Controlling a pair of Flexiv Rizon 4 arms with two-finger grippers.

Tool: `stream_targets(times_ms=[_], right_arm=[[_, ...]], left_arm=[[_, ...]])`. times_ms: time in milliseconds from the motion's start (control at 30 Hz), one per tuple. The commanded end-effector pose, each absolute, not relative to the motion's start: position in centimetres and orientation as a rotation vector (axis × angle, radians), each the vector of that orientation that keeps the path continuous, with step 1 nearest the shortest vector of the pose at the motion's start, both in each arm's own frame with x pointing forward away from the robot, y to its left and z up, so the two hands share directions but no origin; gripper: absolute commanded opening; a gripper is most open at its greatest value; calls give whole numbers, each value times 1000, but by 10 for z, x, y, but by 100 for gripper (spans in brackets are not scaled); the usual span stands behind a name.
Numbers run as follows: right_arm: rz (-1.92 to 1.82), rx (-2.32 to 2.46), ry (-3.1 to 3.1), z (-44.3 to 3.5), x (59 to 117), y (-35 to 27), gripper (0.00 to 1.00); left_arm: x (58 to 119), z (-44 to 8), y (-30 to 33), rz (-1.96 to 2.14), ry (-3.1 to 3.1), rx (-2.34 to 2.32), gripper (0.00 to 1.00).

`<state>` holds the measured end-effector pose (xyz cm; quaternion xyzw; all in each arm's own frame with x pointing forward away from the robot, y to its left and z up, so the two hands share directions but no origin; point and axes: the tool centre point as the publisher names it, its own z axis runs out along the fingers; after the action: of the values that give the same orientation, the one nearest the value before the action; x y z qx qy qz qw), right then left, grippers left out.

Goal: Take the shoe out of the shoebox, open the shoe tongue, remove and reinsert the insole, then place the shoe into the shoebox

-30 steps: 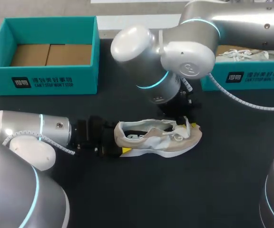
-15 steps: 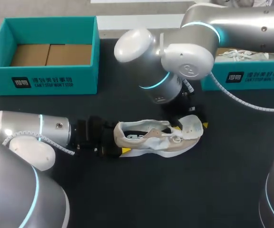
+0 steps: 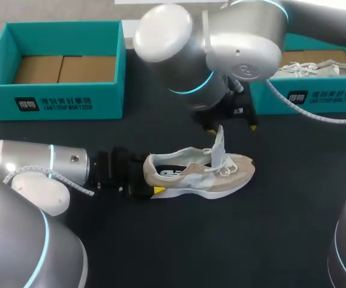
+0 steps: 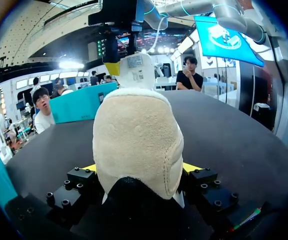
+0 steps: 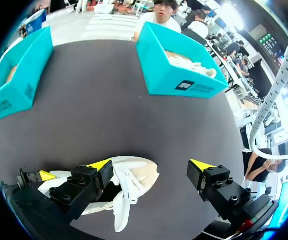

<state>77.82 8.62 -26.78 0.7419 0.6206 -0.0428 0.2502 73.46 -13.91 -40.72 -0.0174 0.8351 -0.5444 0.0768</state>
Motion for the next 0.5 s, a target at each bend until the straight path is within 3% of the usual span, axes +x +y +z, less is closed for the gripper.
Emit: stream_targets(times_ms=[33,200,267,300,333,367,400,467,500], right_arm=[[69,2220,1326,-243,772,112,100],[196,2138,1554,-228,773,144,100],[257,2082,1691,-224,772,157,96],[301,2029,1790,-221,770,164,87],[312,1972,1859,-219,769,172,69],[328,1923,1920,-218,767,177,67],[340,1868,2014,-218,766,183,45],[318,1772,2121,-218,764,193,28],[318,1727,2184,-218,763,197,8]], left_arm=[[734,-407,-139,-1627,2506,-51,0],[734,-407,-139,-1627,2506,-51,0],[734,-407,-139,-1627,2506,-51,0],[734,-407,-139,-1627,2506,-51,0],[734,-407,-139,-1627,2506,-51,0],[734,-407,-139,-1627,2506,-51,0],[734,-407,-139,-1627,2506,-51,0],[734,-407,-139,-1627,2506,-51,0],[734,-407,-139,-1627,2506,-51,0]])
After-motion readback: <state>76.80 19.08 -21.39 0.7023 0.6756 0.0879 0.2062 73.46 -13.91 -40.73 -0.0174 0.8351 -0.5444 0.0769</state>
